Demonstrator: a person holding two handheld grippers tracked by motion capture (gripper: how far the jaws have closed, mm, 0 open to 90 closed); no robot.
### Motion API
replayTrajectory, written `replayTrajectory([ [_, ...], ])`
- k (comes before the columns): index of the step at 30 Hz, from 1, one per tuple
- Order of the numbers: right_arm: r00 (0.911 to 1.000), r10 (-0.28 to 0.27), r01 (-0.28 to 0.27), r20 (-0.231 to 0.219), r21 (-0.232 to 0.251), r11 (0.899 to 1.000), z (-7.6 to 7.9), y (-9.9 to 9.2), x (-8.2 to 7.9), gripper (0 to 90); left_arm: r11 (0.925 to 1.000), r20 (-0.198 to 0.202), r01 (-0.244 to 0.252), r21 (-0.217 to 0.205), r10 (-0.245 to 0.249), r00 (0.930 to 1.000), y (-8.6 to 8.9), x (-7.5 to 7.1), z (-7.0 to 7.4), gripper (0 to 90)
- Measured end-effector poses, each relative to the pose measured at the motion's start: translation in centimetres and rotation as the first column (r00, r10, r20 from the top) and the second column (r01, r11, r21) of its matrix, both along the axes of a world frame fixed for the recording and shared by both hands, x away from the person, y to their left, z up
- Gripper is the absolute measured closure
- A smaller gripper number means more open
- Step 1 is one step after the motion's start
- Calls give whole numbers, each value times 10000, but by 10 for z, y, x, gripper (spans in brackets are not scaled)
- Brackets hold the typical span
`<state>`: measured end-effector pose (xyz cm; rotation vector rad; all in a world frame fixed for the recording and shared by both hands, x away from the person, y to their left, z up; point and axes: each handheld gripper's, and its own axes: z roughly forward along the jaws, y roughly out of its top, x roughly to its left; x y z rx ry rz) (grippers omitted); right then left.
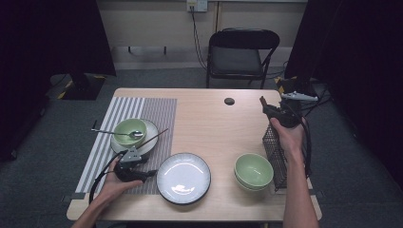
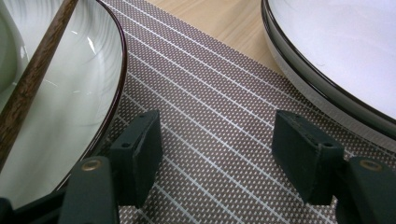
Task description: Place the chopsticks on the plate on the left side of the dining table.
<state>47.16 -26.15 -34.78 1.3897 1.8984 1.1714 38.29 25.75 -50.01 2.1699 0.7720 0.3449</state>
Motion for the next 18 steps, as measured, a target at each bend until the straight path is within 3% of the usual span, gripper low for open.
replayTrajectory([
  [11, 10000, 50, -51, -24, -387, 9992, 1, 2, -2, 795, 10000, -11, -1, -8, 1, 10000, 0, 0, 0, 335],
  [18, 9995, 122, -118, 296, -148, 9998, 7, 0, -7, 810, 10000, -7, 1, -4, -1, 10000, 0, 0, 0, 335],
])
